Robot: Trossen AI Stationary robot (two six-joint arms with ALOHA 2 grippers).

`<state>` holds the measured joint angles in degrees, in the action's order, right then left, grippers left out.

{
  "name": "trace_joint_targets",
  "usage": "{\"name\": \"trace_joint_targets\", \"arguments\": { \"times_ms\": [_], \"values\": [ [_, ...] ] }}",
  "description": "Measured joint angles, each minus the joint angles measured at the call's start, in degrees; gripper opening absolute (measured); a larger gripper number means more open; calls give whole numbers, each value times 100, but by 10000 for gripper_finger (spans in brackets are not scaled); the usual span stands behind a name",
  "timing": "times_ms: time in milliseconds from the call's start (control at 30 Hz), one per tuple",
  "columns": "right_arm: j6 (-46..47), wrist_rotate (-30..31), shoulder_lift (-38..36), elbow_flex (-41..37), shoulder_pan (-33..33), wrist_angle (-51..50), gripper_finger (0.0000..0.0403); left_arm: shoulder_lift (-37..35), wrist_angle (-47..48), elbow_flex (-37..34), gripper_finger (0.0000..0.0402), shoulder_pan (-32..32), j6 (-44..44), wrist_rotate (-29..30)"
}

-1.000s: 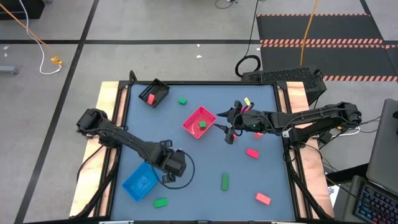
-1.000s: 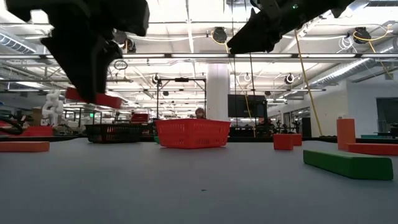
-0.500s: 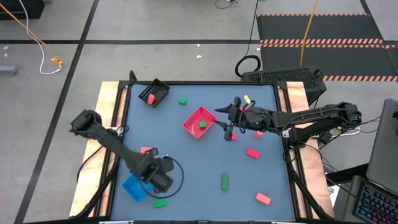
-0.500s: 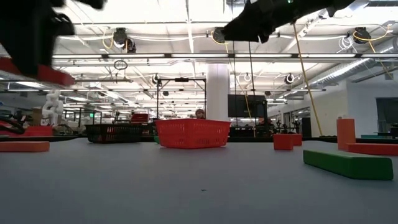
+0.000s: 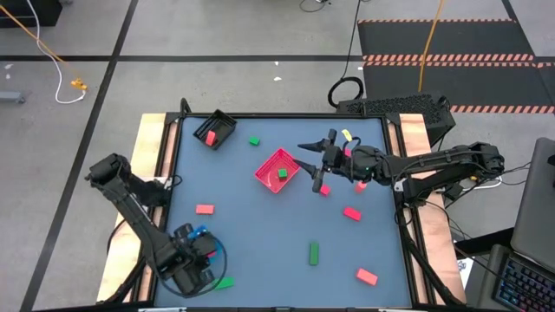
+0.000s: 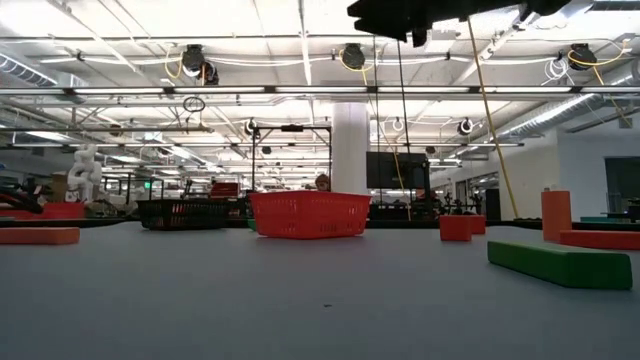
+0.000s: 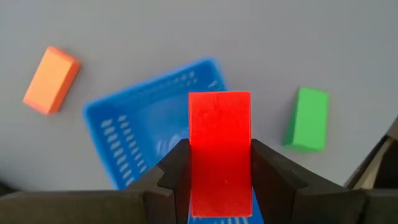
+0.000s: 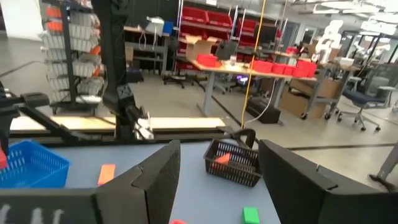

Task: Sort & place blocks by color
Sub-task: Put the red block into the blue bin, then put the orange block into the black bin

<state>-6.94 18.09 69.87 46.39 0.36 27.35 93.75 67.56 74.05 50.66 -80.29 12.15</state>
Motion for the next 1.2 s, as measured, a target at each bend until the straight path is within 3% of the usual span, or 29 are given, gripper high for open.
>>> {"name": "trace_joint_targets", "arguments": {
  "times_ms": [367,600,733,900,1100,1200],
  "values": [
    [251,-15,9,0,0,134,210,3,139,-388,140,508,-1122,4],
    [528,-20,28,0,3,120,210,3,156,-410,326,536,-1174,4],
    [700,-36,114,0,9,116,210,3,258,-410,385,529,-1174,32],
    [795,-166,323,0,9,112,210,3,184,-410,391,524,-1068,119],
    [806,-502,696,-1,15,114,210,3,-507,-410,360,504,-181,159],
    [935,-494,797,0,13,116,210,3,-388,-410,346,366,88,373]
  ]
}}
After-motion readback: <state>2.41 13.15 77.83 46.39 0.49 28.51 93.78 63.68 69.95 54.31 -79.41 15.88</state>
